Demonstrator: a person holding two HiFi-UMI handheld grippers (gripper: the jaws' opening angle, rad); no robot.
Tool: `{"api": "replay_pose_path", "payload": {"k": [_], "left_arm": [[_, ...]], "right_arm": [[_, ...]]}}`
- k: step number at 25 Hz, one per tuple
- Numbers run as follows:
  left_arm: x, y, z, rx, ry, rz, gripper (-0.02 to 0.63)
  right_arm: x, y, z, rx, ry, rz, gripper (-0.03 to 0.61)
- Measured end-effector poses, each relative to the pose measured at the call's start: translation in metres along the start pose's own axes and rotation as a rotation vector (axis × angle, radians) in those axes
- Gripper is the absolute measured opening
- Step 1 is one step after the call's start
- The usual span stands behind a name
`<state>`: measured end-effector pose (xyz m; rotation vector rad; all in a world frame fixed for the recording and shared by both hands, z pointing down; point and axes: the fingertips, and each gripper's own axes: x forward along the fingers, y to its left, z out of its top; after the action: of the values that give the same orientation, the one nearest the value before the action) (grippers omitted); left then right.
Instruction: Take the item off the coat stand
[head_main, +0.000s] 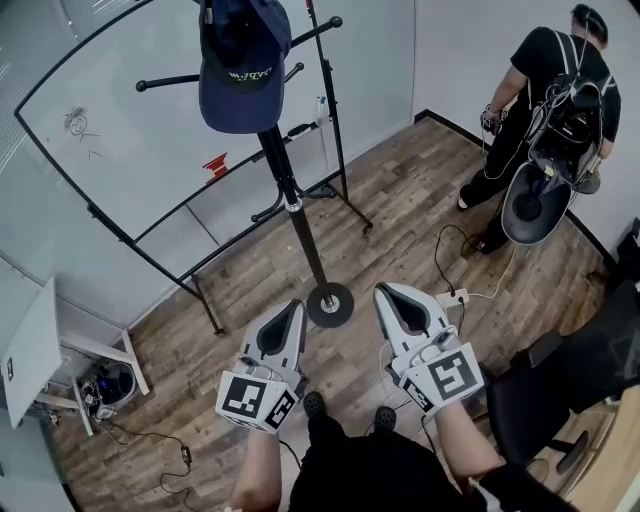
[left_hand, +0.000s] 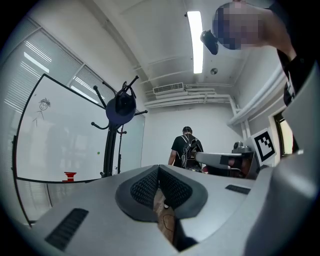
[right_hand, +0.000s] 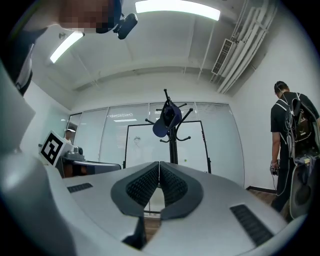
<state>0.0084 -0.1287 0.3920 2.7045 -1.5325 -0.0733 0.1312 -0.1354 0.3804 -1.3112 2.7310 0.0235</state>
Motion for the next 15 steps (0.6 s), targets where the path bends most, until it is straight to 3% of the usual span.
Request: {"api": "replay_pose_path", "payload": {"k": [15], "left_arm": [[0.023, 0.117, 0.037, -0.001, -0.072, -0.073, 0.015]], "right_arm": [[0.104, 0.024, 0.017, -0.059, -0.007, -0.109, 0.031]]}}
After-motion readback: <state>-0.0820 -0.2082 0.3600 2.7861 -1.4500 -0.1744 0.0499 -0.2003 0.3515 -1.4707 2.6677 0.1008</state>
